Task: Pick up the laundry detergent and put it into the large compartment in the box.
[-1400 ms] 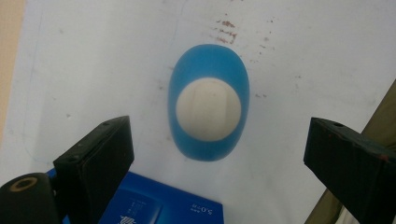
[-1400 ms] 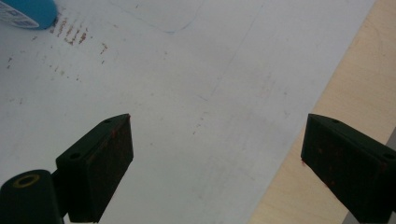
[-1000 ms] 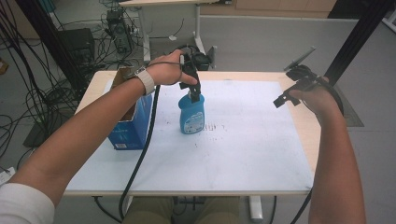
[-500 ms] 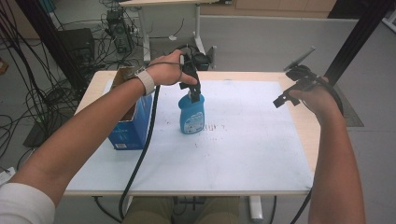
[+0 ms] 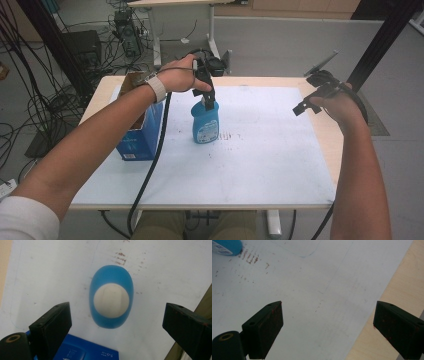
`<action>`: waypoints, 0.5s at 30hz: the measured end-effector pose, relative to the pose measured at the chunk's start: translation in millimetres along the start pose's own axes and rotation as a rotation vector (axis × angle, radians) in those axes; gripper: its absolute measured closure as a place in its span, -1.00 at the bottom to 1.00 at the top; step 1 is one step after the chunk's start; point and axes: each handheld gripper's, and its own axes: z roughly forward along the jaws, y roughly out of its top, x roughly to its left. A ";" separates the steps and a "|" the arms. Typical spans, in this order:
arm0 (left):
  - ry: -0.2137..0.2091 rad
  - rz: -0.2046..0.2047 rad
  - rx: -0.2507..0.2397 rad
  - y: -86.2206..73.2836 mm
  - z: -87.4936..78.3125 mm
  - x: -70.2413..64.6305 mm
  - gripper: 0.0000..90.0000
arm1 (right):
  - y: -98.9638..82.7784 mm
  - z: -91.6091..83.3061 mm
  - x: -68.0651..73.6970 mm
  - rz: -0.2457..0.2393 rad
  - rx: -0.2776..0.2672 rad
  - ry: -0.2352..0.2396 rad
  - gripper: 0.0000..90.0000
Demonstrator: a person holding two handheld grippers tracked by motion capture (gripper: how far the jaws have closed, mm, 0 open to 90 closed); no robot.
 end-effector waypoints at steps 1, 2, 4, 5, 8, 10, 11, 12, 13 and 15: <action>-0.001 -0.002 -0.002 -0.4 0.8 0.0 -0.80 | 0.0 0.4 -0.1 0.001 0.001 0.000 -0.80; -0.001 -0.001 -0.003 -0.6 1.7 0.1 -0.80 | 0.0 0.8 -0.2 0.001 0.003 0.001 -0.80; 0.001 -0.003 -0.004 -0.7 3.4 -0.3 -0.79 | -0.3 1.7 -0.4 0.003 0.003 0.003 -0.80; 0.002 -0.002 -0.005 -0.9 4.5 -0.3 -0.79 | -0.5 2.4 -0.5 0.003 0.004 0.004 -0.80; 0.002 0.000 -0.003 -0.5 7.6 0.0 -0.79 | -0.7 3.1 -0.5 0.004 0.004 0.005 -0.80; 0.000 0.003 -0.002 -0.1 9.5 -0.1 -0.79 | -1.1 3.7 -0.7 0.004 0.004 0.007 -0.80; -0.001 0.001 -0.004 -0.4 11.1 -0.4 -0.79 | -1.4 4.0 -0.8 0.004 0.004 0.007 -0.80; -0.001 -0.001 -0.006 -0.4 12.2 -0.7 -0.79 | -1.6 4.4 -1.0 0.006 0.005 0.007 -0.80; -0.003 -0.001 -0.009 -0.5 13.5 -0.9 -0.79 | -1.8 4.7 -1.1 0.007 0.005 0.008 -0.80; -0.003 0.009 -0.007 0.1 15.4 -0.8 -0.79 | -2.2 5.0 -1.3 0.005 0.004 0.008 -0.80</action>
